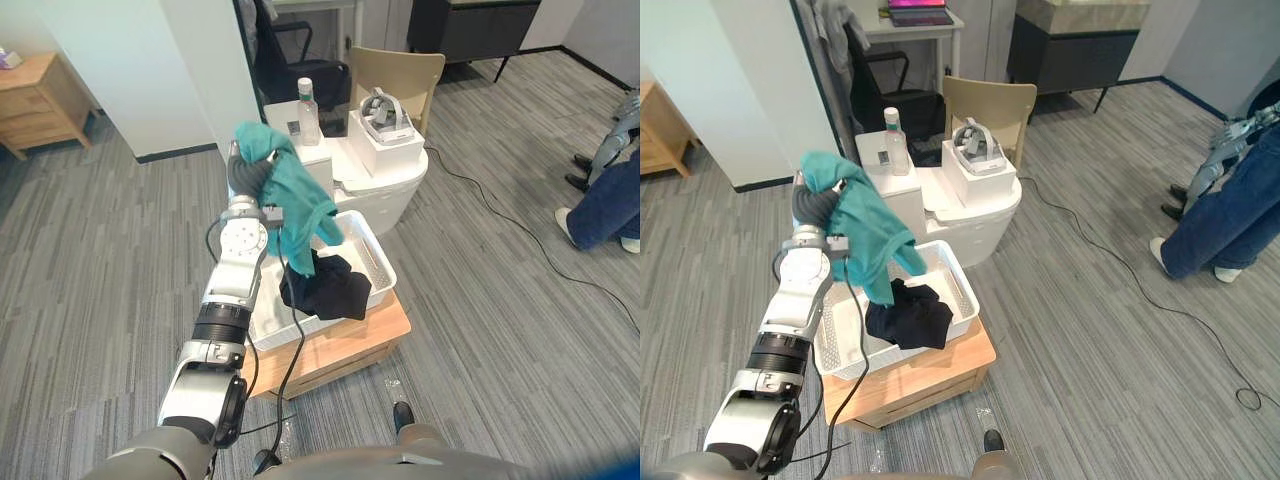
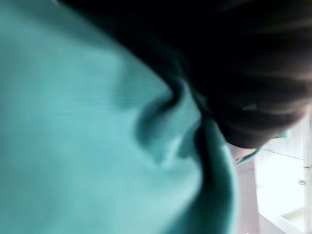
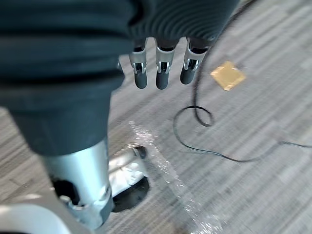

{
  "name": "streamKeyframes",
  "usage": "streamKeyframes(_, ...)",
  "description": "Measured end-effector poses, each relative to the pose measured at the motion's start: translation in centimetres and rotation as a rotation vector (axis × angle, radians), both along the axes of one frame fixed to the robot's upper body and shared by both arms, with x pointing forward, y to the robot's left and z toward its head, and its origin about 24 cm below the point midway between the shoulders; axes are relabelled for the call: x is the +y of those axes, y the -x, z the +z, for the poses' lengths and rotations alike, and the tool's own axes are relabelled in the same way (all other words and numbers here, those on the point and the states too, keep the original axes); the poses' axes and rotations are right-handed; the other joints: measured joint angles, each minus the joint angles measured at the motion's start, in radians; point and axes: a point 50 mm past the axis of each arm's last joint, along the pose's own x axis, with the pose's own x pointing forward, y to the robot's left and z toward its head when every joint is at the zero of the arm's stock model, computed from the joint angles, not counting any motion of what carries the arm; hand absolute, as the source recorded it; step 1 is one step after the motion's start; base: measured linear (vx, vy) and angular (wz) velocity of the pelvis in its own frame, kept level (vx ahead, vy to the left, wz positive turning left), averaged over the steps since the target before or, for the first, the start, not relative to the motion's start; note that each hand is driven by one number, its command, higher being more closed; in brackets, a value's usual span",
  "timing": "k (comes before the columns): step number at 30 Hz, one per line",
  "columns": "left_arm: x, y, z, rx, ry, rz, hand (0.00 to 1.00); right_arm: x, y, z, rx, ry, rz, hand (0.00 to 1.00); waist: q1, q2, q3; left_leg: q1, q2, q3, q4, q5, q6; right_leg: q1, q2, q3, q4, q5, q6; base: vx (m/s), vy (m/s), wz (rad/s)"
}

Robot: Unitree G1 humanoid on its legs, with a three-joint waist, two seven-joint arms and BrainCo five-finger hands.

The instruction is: Tidy the bed and pick cloth on bed and put in laundry

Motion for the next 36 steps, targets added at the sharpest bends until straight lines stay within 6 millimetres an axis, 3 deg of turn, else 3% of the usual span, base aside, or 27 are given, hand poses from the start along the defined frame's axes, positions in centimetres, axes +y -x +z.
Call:
streamKeyframes(9,-2.6,0.4,-0.7,0.015,0.019,-0.081,1.00,-0.1,-1.1,0.1,-0.044,0.007,0.029,0.00,0.002,0.003,0.063,-0.002,0.001,0.016,0.000,-0.010,-0.006,-0.013,-0.001,0.009,0.005,0.000,0.000,0.01,0.000,-0.03)
streamKeyframes(13,-3.9,1.9,-1.6,0.020,-0.002,-0.148,1.00,-0.1,-1.6,0.2,-0.062,0.010,0.037,0.00,0.005,0.001,0.092,-0.004,0.001,0.021,0.001,-0.013,-0.007,-0.019,-0.002,0.012,0.005,0.000,0.001,0.04,0.003,-0.04)
streamKeyframes(17,-4.2,2.1,-2.3,0.053,-0.018,-0.171,1.00,-0.2,-2.1,0.3,-0.080,0.014,0.052,0.00,0.005,0.001,0.115,-0.007,0.003,0.027,0.001,-0.015,-0.009,-0.026,-0.002,0.018,0.005,0.000,0.001,0.04,0.004,-0.05)
streamKeyframes(20,-3.7,1.9,-2.4,0.066,-0.029,-0.165,1.00,-0.2,-2.4,0.3,-0.086,0.014,0.072,0.00,0.005,0.003,0.125,-0.025,0.005,0.030,0.001,-0.015,-0.009,-0.046,-0.001,0.020,0.008,0.000,0.001,0.04,-0.001,-0.03)
streamKeyframes(26,-0.2,0.7,-2.2,0.110,-0.064,-0.059,1.00,-0.4,-3.1,0.4,-0.117,0.024,0.080,0.00,0.009,0.006,0.158,-0.069,0.002,0.031,0.001,-0.004,0.002,-0.102,-0.004,0.022,0.030,0.000,0.001,0.03,-0.001,-0.01)
streamKeyframes(29,0.9,0.3,-1.6,0.112,-0.073,-0.025,1.00,-0.4,-3.4,0.5,-0.132,0.027,0.093,0.00,0.029,0.005,0.192,-0.076,-0.001,0.029,0.001,-0.001,0.005,-0.114,-0.007,0.021,0.036,0.000,0.001,0.05,0.002,0.02)
streamKeyframes(36,2.6,-0.3,-1.3,0.140,-0.140,0.035,1.00,-0.8,-4.1,0.7,-0.156,0.036,0.144,0.00,0.045,0.009,0.219,-0.107,-0.008,0.023,0.002,0.004,0.009,-0.143,-0.015,0.021,0.043,0.001,0.002,0.04,0.003,0.03)
